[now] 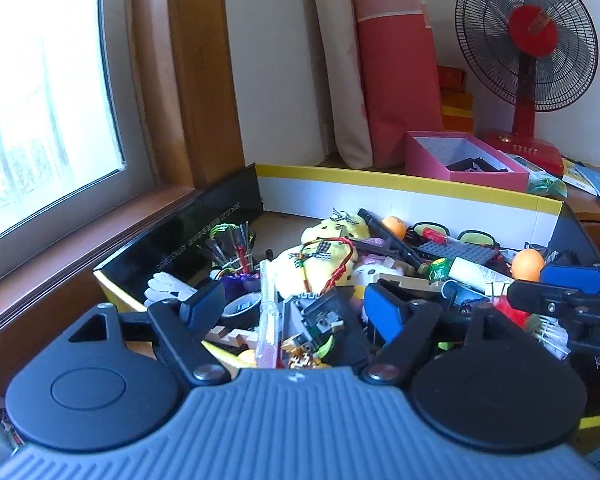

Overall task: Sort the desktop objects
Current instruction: 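Carry the red cape to the yellow box with right gripper while left carries the brick, then withdraw both grippers from the yellow box back over the desk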

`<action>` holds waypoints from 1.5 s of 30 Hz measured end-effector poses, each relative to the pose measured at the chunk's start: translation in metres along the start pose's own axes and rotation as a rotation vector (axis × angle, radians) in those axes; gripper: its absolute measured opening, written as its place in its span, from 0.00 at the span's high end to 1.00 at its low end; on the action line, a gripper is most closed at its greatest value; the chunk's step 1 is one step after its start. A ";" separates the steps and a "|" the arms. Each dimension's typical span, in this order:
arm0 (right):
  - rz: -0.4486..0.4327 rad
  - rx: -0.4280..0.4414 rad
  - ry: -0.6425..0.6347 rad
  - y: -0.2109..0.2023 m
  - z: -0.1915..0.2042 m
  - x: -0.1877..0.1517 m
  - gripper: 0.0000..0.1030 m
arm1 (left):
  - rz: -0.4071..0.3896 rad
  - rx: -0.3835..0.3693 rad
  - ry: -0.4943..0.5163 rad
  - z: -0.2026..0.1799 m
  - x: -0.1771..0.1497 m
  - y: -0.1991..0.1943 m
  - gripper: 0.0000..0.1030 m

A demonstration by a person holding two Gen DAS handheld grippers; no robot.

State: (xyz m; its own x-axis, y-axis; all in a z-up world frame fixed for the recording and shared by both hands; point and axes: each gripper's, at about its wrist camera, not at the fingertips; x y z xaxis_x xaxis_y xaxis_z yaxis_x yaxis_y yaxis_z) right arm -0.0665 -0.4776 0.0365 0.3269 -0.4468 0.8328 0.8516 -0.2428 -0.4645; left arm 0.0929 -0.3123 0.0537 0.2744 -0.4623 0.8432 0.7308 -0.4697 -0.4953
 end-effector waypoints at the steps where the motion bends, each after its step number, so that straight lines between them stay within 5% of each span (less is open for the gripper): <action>1: -0.001 0.001 0.001 -0.001 0.001 0.000 0.55 | 0.000 0.003 -0.002 0.001 -0.001 -0.002 0.16; 15: -0.034 0.081 -0.077 -0.018 0.048 -0.009 0.31 | 0.020 0.075 -0.058 0.029 -0.024 -0.039 0.00; 24: -0.024 0.179 -0.137 -0.023 0.094 -0.020 0.24 | 0.052 0.173 -0.124 0.062 -0.049 -0.079 0.00; 45: 0.212 0.604 -0.337 -0.007 0.277 -0.110 0.22 | 0.242 0.601 -0.449 0.178 -0.189 -0.218 0.00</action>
State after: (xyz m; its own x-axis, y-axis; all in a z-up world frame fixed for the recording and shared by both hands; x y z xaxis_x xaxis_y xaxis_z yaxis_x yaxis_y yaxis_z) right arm 0.0050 -0.1880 0.0319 0.5361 -0.1184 0.8358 0.8018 0.3813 -0.4602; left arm -0.0072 0.0119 0.0395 0.6015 -0.0919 0.7936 0.7961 0.1517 -0.5858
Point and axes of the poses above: each gripper's, at about its wrist camera, not at the fingertips, and y roughly the way its jaws point, z to its left, x to its top, and after that the axes turned 8 degrees about y, right-handed
